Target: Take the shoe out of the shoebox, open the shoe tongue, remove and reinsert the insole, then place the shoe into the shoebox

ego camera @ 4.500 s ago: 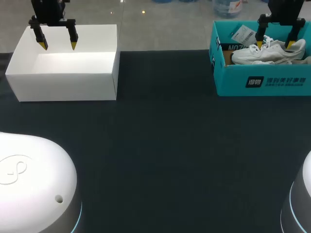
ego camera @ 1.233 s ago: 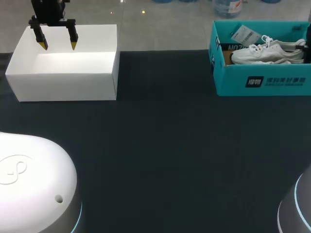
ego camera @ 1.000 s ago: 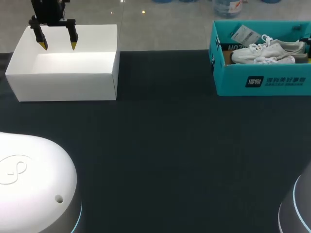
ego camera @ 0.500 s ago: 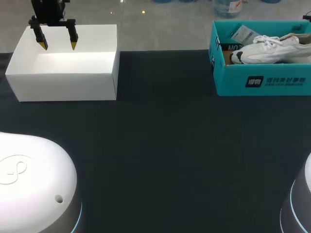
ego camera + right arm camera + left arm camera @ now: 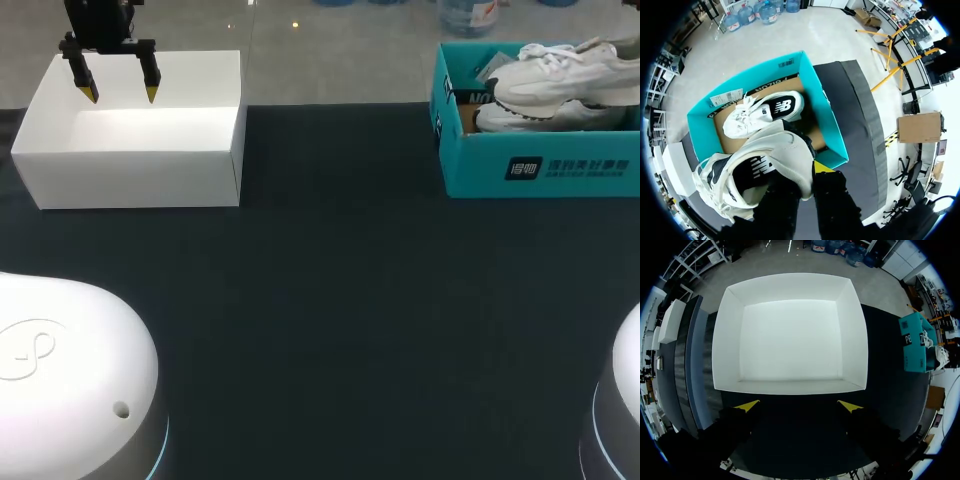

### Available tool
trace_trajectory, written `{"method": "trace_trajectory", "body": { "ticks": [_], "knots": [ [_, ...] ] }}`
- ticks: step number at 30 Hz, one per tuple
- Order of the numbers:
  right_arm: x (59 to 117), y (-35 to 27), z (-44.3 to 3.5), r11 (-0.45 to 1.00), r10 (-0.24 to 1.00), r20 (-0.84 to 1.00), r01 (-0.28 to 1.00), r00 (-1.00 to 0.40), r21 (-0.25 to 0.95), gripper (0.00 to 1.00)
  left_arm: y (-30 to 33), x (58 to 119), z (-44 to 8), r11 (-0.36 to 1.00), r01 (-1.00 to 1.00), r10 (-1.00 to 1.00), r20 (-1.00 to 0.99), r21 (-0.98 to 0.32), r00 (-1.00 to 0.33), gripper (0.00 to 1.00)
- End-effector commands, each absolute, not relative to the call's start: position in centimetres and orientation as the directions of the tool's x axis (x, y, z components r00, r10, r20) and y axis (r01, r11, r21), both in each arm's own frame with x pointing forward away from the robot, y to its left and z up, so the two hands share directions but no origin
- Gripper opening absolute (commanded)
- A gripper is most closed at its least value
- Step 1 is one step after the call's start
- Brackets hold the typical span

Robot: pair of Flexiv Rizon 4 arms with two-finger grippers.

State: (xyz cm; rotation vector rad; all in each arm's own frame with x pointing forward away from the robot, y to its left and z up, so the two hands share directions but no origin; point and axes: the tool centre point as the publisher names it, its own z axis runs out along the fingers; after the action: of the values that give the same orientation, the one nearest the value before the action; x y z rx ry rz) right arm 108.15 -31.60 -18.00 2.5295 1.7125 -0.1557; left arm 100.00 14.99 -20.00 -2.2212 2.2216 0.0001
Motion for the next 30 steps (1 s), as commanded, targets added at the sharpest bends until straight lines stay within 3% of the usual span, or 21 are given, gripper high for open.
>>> {"method": "trace_trajectory", "body": {
  "ticks": [1,20,30],
  "knots": [
    [108.5,-31.0,-16.8,-0.375,0.919,-0.139,0.927,0.370,-0.011,0.00,15.0,100.0,-20.0,0.000,-1.000,-1.000,0.000,0.000,0.000,1.00],
    [108.4,-30.7,-16.3,-0.383,0.915,-0.136,0.924,0.379,-0.002,0.00,15.0,100.0,-20.0,0.000,-1.000,-1.000,0.000,0.000,0.000,1.00],
    [104.3,-26.1,-15.1,-0.395,0.907,-0.151,0.918,0.393,0.019,0.00,15.0,100.0,-20.0,0.000,-1.000,-1.000,0.000,0.000,0.000,1.00]
  ]
}}
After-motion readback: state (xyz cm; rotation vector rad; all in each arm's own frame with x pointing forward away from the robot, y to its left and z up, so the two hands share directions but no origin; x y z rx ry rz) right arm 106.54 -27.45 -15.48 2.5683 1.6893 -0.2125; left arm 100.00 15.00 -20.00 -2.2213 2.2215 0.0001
